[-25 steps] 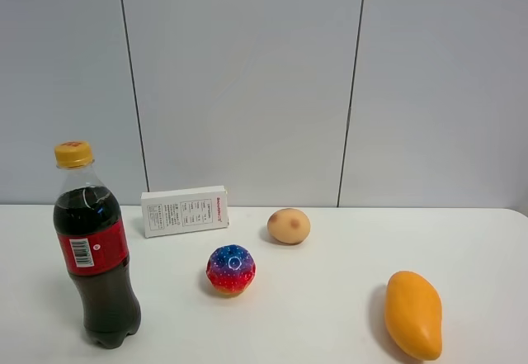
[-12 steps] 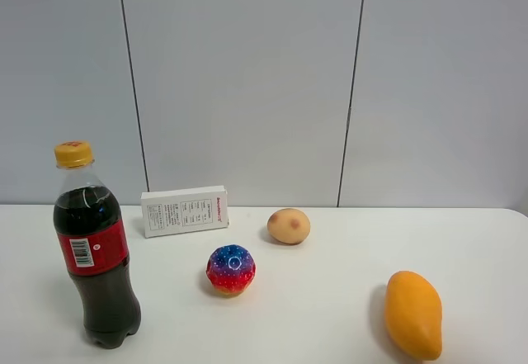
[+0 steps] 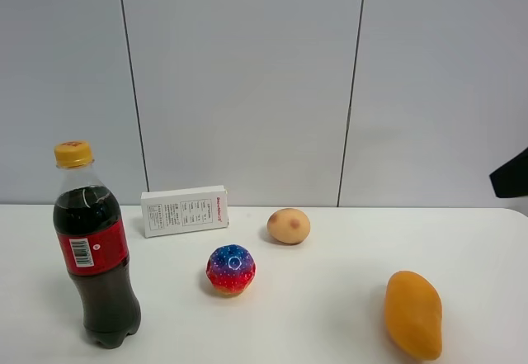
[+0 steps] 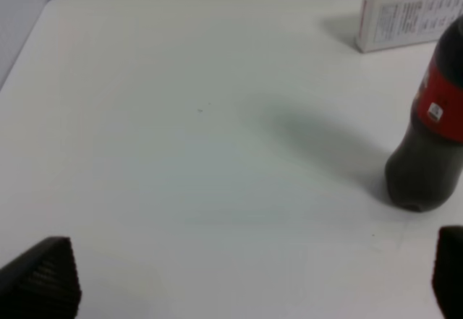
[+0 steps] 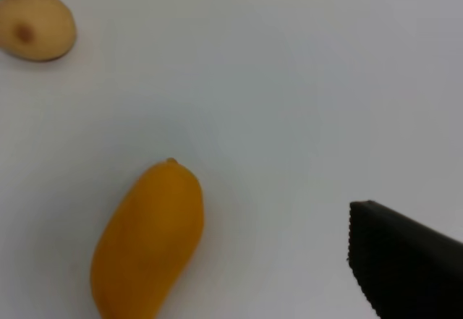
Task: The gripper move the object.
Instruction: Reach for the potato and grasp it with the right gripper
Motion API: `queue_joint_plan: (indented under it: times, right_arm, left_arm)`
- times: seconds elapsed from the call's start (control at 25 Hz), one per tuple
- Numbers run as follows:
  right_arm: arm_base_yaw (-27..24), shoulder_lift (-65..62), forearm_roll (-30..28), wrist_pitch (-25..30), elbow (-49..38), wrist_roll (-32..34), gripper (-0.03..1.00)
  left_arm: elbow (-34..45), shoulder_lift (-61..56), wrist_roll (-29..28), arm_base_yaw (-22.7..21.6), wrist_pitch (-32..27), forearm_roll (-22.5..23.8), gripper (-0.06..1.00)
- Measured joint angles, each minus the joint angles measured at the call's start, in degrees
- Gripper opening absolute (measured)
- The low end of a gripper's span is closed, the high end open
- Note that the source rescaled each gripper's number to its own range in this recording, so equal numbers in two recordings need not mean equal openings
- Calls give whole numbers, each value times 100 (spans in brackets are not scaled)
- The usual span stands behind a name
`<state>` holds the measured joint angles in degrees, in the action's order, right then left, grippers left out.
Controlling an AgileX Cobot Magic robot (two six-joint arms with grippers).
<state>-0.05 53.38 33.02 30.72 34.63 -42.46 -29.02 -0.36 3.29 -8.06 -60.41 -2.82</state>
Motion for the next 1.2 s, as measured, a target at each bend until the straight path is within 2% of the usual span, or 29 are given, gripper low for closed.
queue_joint_plan:
  times: [0.2, 0.4, 0.52, 0.68, 0.96, 1.2]
  right_arm:
    - [518, 1210, 642, -289, 641, -1069, 100]
    - [1107, 2427, 658, -691, 1538, -1240, 100]
    - [1467, 3079, 406, -814, 2000, -1228, 100]
    - [1880, 3863, -247, -892, 2486, -789, 100]
    - [2287, 4756, -1625, -1357, 3063, 544, 100]
    - [2316, 5205, -1979, -1767, 3149, 1061, 100]
  left_arm:
    - [0, 0, 0, 0, 0, 0, 100]
    - [0, 0, 0, 0, 0, 0, 100]
    - [0, 0, 0, 0, 0, 0, 100]
    - [0, 0, 0, 0, 0, 0, 100]
    - [0, 0, 0, 0, 0, 0, 100]
    - [0, 0, 0, 0, 0, 0, 100]
